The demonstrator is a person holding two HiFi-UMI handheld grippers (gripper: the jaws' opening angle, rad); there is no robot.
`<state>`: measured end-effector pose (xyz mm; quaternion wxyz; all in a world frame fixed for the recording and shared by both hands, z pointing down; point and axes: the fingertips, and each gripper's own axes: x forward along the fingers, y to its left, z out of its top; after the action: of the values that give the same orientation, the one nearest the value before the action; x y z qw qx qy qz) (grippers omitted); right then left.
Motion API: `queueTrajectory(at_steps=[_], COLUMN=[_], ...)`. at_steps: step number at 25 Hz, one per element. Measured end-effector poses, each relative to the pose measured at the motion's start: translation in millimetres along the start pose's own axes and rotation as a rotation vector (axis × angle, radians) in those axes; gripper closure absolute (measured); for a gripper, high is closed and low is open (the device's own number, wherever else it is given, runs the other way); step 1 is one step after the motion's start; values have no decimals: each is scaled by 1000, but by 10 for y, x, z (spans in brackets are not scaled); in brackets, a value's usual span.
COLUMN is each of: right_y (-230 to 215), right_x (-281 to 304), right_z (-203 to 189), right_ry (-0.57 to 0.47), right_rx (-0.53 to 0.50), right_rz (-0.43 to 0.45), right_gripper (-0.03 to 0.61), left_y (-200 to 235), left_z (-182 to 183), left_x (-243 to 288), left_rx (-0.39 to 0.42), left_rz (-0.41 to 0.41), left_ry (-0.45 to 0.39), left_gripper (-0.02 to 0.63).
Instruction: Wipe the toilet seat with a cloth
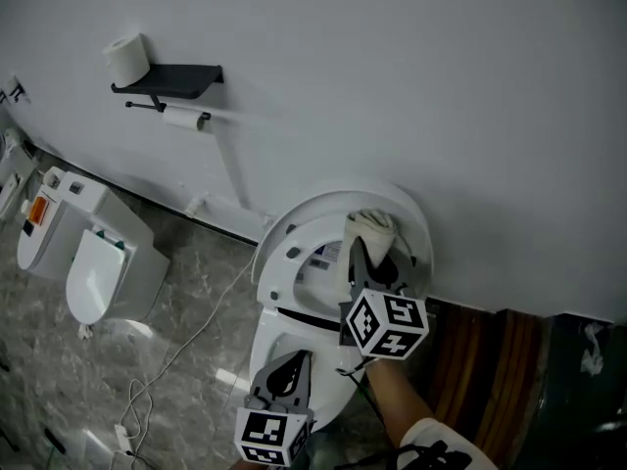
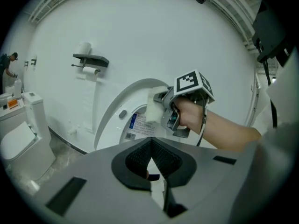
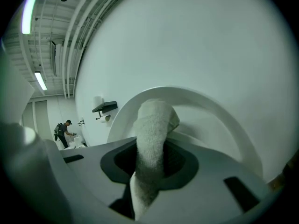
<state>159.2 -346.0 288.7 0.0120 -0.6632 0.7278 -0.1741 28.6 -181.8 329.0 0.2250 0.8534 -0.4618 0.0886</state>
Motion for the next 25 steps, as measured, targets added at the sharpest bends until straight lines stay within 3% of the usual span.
queueTrajectory(at_steps=[6,13,20,25], right_y=[-58,-543,-1009,-1246], right_x=[12,-367,-806,-1036], right_z=[-26,-192,-613,-1183], right_ry=[-36,-41,-58,-33], right_rx=[19,7,2,37], right_rz=[-2,-135,-260,-324], right_gripper=[489,489,489,489], left_y=[91,41,-58,-23], left_z=[-233,-262,-657,-1127], left_x=[37,47,42,-60], left_rx=[-11,-12,-35,-20], left_rz=[10,0,-24,-24], left_ry=[28,16,13,55], left_gripper=[603,603,603,603])
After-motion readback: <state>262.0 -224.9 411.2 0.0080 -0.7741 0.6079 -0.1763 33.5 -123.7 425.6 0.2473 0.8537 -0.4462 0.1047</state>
